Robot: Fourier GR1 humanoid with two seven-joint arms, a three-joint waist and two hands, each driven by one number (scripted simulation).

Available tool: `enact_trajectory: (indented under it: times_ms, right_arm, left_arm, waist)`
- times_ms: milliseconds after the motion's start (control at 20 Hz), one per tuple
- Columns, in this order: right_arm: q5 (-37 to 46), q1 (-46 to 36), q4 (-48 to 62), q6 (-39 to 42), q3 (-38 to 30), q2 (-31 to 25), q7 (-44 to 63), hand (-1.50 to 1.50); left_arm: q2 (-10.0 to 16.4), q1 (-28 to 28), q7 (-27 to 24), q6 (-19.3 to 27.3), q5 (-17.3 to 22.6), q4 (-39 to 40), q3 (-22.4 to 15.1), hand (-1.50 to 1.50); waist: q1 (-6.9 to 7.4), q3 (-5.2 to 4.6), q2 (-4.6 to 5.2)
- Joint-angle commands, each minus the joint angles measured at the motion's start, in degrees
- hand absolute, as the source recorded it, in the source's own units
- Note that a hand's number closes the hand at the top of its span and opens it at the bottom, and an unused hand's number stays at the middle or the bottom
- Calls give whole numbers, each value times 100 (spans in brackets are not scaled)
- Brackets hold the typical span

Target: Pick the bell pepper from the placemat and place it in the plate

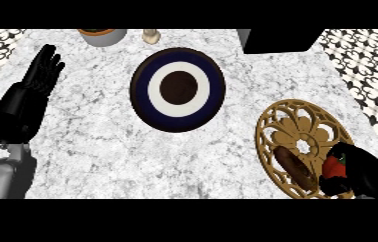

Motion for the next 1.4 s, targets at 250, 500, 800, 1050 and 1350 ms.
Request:
enact_trajectory:
  times_ms: [250, 500, 800, 1050, 1350]
  right_arm:
    - [2100, 1882, -1741, -2139, 959, 1691, 1597, 150]
    - [3235, 2291, -3105, -2443, 1845, 2100, 1608, 150]
    - [4131, 2228, -3790, -2899, 3326, 2369, 1676, 150]
    - [4637, 886, -3736, -1798, 3845, 2378, 2674, 150]
    - [4213, -1117, -3115, -1112, 3839, 2380, 3700, 150]
  left_arm:
    - [-3, 2, -108, -116, -8, 60, -39, 0]
    - [-121, -146, -26, -76, -18, -21, -126, 0]
    - [-134, -2, -232, -154, -125, 80, -166, 0]
    - [-51, -349, 172, -320, 44, -60, -91, 0]
    - [-373, -475, 251, -99, -225, -34, -291, 0]
  waist:
    - [154, 166, 168]
    - [318, 173, 188]
    - [426, 180, 196]
    - [530, 187, 228]
    - [538, 191, 230]
